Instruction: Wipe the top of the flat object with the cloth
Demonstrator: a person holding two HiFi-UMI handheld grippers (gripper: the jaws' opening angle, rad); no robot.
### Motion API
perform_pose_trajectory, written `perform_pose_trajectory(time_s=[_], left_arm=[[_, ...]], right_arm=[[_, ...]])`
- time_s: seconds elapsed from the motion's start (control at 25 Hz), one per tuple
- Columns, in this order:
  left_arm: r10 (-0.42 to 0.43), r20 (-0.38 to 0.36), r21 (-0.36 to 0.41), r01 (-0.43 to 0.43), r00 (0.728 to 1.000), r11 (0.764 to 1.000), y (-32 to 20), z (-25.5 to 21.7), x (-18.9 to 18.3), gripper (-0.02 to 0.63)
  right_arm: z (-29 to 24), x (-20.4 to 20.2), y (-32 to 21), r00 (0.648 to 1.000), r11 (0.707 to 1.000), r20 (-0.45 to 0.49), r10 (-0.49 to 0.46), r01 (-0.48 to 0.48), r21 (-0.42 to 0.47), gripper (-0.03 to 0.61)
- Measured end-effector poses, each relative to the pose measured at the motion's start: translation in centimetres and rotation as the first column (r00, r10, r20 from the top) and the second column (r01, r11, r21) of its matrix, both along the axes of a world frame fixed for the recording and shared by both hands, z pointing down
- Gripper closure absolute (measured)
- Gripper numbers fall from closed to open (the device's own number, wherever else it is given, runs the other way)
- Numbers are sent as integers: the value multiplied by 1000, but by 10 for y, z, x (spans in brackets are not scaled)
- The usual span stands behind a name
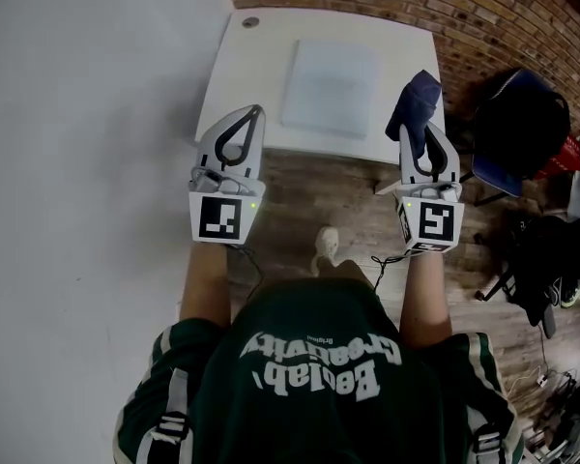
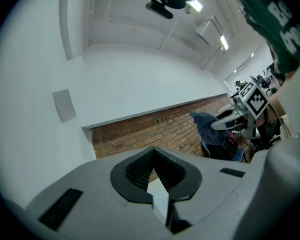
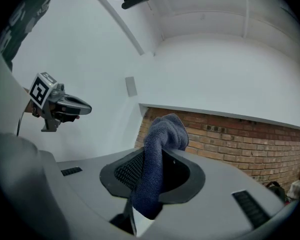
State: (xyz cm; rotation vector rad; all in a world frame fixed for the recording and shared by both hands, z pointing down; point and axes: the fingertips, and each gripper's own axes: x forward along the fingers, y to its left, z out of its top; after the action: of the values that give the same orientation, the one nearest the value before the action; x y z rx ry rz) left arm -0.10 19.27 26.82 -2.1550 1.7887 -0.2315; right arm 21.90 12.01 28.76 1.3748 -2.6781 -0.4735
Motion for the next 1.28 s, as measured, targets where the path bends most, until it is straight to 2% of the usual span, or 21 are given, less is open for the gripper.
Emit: perform_pose_trajectory(time_s=[0.4,0.76,1.0,1.16,1.28], left_arm=[[-22,-13,-26,21,1000,999,-97,7,7,618],[-20,-10,-55,20,1000,998,-134,19,-2,618],[11,-14,-62,-12,1000,998,-164,27,-19,618],[67,9,-52,-66,998,996,-200,30,-32,618],[100,-3,-64,-100,995,993,-231,33,-48,618]], right_arm=[[1,-1,-104,999,999,0,-36,36,-10,495],[12,-10,-138,999,999,3,-32,32,-34,494],[21,-28,-160,1000,999,-14,-6,5,-46,494],[23,-45,-185,999,998,-32,28,-30,-48,494],[21,-61,-208,997,997,-47,57,-60,-50,494]])
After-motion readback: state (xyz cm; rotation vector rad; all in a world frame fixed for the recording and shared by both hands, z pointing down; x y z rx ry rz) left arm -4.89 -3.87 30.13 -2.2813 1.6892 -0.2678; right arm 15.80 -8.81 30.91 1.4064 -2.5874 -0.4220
